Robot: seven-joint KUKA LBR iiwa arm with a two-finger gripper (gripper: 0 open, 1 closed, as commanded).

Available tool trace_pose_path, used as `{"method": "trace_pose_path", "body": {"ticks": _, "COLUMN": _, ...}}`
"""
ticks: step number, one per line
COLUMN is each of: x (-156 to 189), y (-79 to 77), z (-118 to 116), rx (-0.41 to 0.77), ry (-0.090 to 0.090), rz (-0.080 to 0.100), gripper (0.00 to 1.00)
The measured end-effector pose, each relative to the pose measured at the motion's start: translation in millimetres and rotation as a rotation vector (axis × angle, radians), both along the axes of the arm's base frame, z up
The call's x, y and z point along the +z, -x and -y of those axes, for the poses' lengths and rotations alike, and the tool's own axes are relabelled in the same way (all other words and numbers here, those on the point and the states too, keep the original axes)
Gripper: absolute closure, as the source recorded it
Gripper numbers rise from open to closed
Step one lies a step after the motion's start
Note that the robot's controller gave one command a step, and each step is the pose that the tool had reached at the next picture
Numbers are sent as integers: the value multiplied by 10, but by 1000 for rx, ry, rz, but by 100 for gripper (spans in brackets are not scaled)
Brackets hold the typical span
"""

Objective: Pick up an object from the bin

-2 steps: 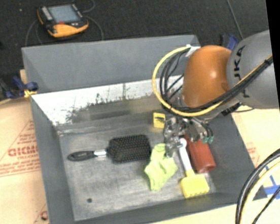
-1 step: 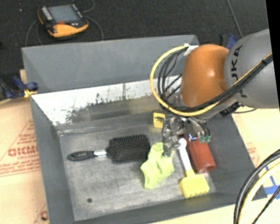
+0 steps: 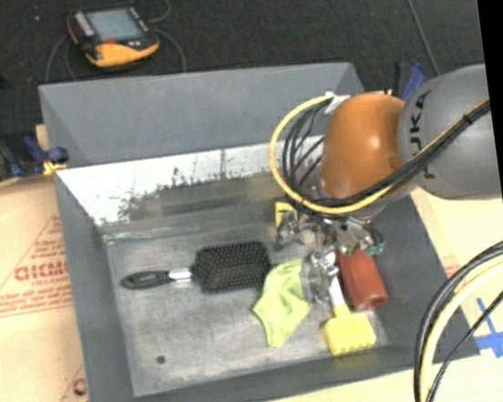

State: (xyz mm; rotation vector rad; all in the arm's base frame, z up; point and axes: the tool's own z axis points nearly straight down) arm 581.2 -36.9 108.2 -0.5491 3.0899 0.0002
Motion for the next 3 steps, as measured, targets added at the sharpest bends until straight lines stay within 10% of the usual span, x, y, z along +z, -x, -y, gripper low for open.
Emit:
{"method": "trace_pose_path", "body": {"ticks": 1, "x": -336, "y": -133, "z": 106, "rx": -324, "ry": -1, "rz": 5, "gripper": 100}}
{"method": "trace_pose_path", "body": {"ticks": 3, "x": 90, "y": -28, "z": 155, "rx": -368, "ry": -1, "rz": -7, "gripper": 100}}
